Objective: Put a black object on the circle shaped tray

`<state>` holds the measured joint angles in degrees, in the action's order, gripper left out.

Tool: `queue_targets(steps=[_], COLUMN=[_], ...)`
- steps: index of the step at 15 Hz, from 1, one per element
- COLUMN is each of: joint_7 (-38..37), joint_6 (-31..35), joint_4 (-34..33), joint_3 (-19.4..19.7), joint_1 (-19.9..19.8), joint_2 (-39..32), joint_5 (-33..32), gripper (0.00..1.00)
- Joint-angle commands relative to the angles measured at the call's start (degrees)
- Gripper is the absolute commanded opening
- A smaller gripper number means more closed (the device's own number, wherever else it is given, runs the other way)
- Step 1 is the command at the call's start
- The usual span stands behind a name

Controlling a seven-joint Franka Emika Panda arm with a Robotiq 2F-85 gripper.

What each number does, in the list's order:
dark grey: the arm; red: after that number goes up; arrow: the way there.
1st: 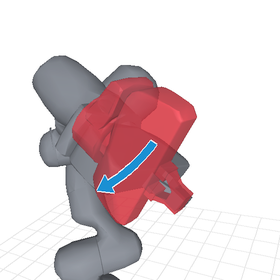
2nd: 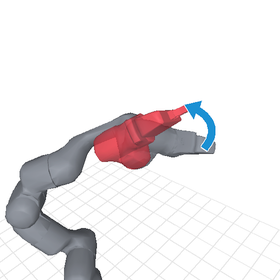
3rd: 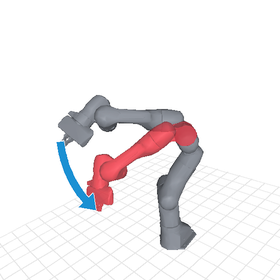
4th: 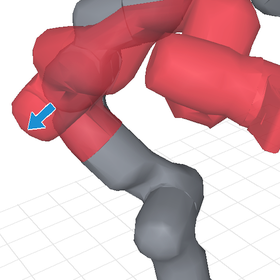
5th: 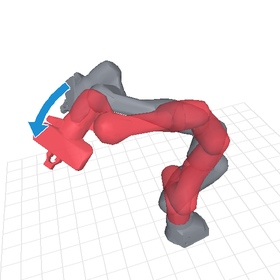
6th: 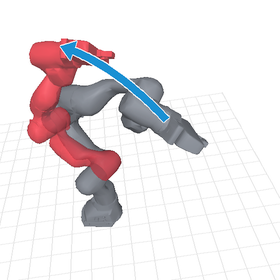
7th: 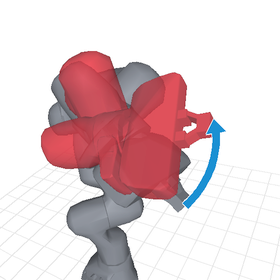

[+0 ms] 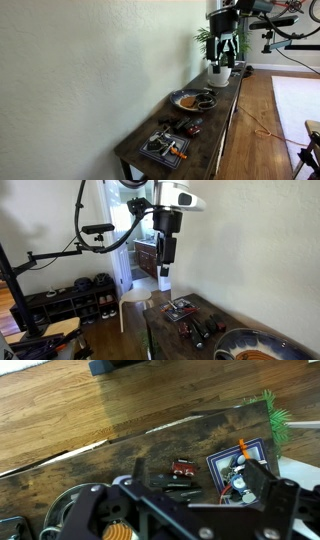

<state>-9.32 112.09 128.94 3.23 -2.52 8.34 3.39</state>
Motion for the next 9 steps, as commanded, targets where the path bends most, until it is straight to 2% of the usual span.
queue_targets(steps=[1, 9], joint_7=[-5.43, -17.42], joint_6=[4.59, 10.59], joint_4=[-1.32, -3.35], joint_3=[-0.4, 0.58], joint_1=[-0.93, -0.79], joint_2=[-4.42, -13.18], joint_5=[-1.93, -1.3], gripper=[1.0, 1.0])
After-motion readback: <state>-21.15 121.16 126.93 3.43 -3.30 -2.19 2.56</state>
